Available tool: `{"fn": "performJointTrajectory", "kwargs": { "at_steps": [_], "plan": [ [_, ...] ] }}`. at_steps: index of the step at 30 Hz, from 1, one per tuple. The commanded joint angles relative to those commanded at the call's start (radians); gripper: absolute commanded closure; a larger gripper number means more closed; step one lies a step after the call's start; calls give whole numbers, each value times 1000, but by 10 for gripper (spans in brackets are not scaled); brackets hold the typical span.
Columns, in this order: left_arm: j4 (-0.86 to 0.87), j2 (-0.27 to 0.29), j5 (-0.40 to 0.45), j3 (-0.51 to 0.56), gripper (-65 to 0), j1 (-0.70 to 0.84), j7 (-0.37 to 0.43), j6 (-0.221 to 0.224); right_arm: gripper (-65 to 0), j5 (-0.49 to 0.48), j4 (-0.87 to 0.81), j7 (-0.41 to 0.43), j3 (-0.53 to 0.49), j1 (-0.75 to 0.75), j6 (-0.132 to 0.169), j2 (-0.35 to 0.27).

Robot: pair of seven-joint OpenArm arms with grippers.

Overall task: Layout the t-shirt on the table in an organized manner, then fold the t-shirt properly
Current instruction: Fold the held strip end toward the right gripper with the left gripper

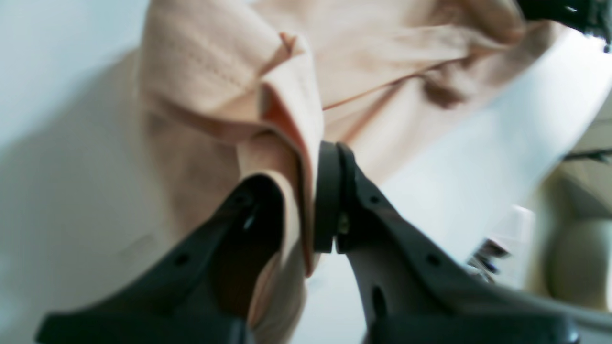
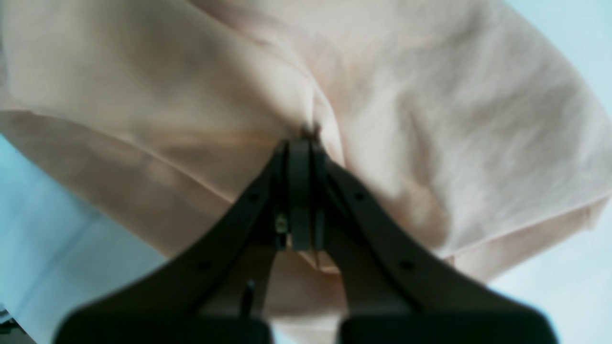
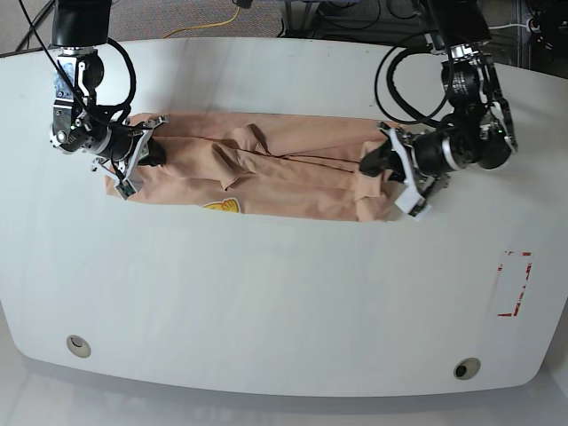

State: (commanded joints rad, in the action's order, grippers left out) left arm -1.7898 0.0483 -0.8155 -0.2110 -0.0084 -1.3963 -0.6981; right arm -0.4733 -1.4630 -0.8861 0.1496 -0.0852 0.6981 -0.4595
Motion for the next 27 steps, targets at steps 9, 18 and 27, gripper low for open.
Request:
{"fn": "performJointTrajectory", "kwargs": {
  "at_steps": [9,18,27],
  "plan": [
    [2,95,126,118,-3,-28,16,0,-5,0,0,0,0,-2,0,0],
    [11,98,157,163,-3,-34,35,0,-5,0,0,0,2,-2,0,0],
    [101,98,153,163,-22,-55,35,0,-5,0,0,0,2,-2,0,0]
  ]
}}
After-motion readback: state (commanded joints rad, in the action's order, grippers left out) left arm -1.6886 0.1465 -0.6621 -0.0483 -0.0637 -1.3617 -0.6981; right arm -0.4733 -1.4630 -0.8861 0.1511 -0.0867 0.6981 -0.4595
